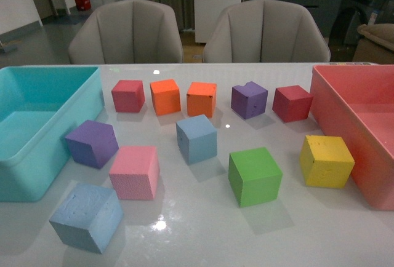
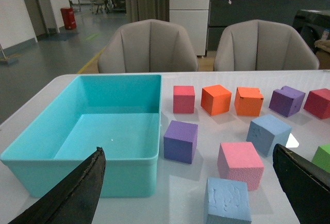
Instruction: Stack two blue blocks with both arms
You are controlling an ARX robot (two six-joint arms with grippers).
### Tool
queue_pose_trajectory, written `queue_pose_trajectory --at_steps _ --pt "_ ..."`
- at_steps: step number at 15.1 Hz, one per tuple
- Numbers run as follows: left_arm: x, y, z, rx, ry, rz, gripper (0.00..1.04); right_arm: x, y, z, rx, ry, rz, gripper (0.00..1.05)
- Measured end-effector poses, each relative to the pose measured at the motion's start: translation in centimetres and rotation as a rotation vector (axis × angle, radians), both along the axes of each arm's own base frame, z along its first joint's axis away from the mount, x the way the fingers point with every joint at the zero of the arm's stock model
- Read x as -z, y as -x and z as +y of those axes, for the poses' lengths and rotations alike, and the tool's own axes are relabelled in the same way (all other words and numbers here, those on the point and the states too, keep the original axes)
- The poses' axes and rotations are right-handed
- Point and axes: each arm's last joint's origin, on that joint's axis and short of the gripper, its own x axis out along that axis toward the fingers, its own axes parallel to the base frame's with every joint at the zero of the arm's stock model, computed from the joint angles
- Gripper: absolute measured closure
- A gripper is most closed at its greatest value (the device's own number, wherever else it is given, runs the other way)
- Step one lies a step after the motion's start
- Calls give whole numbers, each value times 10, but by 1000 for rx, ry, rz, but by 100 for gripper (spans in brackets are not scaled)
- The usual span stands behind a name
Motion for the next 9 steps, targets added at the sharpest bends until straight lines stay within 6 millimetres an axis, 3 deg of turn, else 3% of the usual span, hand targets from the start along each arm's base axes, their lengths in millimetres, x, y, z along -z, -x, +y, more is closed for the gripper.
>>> queue_pose_trajectory --at_steps 4,9 --pt "0 0 0 0 0 -1 7 0 0 0 0 2 -1 100" --pt "0 0 0 1 0 -1 7 0 0 0 0 2 -1 34"
